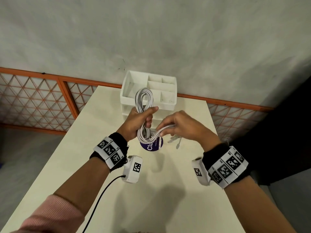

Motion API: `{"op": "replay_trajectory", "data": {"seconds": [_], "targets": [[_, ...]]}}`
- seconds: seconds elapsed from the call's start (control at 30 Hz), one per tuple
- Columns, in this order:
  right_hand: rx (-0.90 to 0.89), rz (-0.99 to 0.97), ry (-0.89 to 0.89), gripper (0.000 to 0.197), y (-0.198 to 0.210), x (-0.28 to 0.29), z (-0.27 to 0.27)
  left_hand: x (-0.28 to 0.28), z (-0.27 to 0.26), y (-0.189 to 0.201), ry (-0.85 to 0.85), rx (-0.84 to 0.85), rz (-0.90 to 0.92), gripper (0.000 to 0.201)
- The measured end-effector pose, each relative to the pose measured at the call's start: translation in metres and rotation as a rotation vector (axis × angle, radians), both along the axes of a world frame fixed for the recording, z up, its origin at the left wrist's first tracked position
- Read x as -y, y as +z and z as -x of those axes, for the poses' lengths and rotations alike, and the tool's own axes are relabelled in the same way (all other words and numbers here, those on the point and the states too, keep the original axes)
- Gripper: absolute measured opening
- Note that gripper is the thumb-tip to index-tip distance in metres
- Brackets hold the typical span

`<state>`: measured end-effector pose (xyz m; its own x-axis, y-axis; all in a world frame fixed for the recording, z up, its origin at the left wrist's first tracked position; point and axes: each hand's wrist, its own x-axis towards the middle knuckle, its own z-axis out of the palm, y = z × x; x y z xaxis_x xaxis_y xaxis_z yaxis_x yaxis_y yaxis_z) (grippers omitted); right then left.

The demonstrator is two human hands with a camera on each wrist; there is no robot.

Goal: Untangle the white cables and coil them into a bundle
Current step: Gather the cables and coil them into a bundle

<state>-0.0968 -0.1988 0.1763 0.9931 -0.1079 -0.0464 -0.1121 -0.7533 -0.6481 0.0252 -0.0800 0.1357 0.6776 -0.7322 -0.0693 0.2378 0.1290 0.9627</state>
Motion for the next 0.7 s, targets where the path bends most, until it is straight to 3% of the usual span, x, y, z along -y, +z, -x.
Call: {"op": "replay_trajectory", "data": {"seconds": [0.03, 0.13, 0.27, 0.37, 0.53, 0.7], "targets": [[0.028, 0.019, -0.053, 0.019, 0.004, 0.002, 0.0, 0.001, 0.003, 0.001, -0.023, 0.014, -0.026, 0.034], [0.069, 0.187, -0.123, 0.043, 0.015, -0.001, 0.001, 0.002, 0.01, 0.008, -0.124, 0.011, -0.045, 0.015], [0.104, 0.422, -0.178, 0.064, 0.025, -0.009, 0.0, 0.001, 0.018, 0.013, -0.208, -0.03, -0.055, 0.012], [0.089, 0.441, -0.208, 0.069, 0.024, -0.012, 0.0, -0.001, 0.022, 0.014, -0.268, -0.001, -0.124, 0.018], [0.058, 0.491, -0.241, 0.084, 0.018, -0.019, -0.002, -0.005, 0.028, 0.007, -0.395, 0.111, -0.215, 0.047], [0.023, 0.342, -0.2, 0.08, 0.017, -0.012, 0.0, -0.013, 0.02, 0.009, -0.511, 0.047, -0.183, 0.011]]}}
